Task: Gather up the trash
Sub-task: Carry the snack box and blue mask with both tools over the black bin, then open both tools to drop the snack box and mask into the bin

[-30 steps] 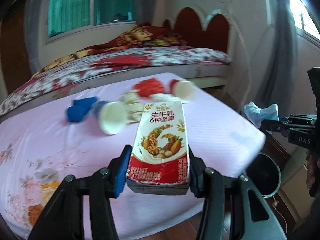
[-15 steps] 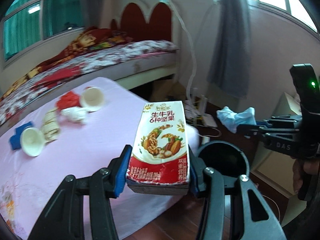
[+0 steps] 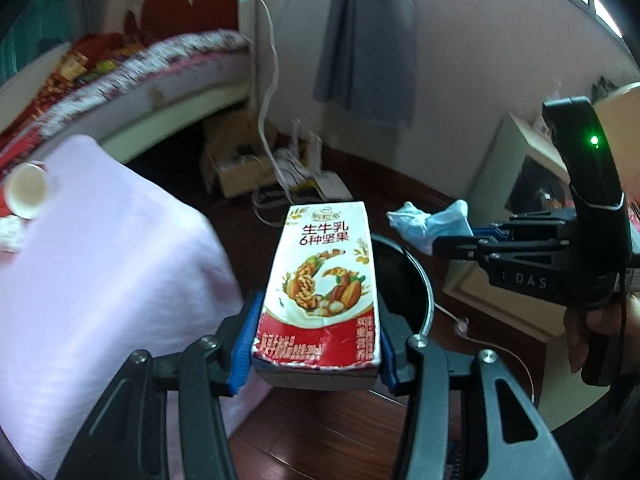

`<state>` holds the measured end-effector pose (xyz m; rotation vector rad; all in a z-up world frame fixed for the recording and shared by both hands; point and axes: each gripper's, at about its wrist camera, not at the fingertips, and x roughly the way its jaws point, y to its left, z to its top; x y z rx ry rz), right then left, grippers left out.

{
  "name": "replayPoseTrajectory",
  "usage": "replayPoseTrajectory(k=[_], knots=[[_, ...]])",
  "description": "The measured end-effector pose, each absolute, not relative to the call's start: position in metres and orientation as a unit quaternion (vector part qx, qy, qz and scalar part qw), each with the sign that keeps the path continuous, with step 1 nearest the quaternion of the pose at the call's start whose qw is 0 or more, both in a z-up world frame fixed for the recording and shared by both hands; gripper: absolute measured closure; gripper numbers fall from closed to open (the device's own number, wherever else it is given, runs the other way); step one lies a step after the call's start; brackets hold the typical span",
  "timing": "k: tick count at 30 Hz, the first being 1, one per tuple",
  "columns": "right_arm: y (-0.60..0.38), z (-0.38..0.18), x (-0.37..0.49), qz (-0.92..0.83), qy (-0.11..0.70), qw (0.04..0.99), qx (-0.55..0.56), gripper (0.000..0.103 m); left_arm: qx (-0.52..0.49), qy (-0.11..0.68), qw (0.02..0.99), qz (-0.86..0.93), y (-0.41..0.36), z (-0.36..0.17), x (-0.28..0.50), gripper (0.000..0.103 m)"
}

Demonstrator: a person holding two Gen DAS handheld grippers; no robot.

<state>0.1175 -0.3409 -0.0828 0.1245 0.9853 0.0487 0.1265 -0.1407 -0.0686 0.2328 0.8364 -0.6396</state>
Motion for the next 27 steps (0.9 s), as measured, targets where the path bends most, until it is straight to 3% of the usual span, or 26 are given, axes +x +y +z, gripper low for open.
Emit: replayPoseTrajectory(k=[14, 16, 18, 20, 27], knots=[[-0.362, -0.162, 0.147, 0.019, 0.542, 0.839, 0.050, 0.089, 0.118, 0.473, 0.809, -0.329, -0.187, -0.132, 0.157, 0.052], [-0.366, -0.169, 0.150, 0.013, 0.551, 0.833, 0.045, 0.073, 0.109, 0.484, 0.801, -0.335, -0.190, -0.138, 0.163, 0.049], [-0.374, -0.175, 0.150, -0.011, 0.558, 0.829, 0.040, 0.009, 0.118, 0.484, 0.811, -0.306, -0.190, -0.141, 0.164, 0.017], [-0.385, -0.175, 0.148, -0.040, 0.552, 0.832, 0.030, 0.004, 0.109, 0.483, 0.815, -0.300, -0.183, -0.138, 0.161, 0.004], [-0.400, -0.151, 0.140, -0.073, 0.534, 0.841, 0.050, 0.000, 0.100, 0.467, 0.840, -0.258, -0.159, -0.121, 0.147, 0.001]])
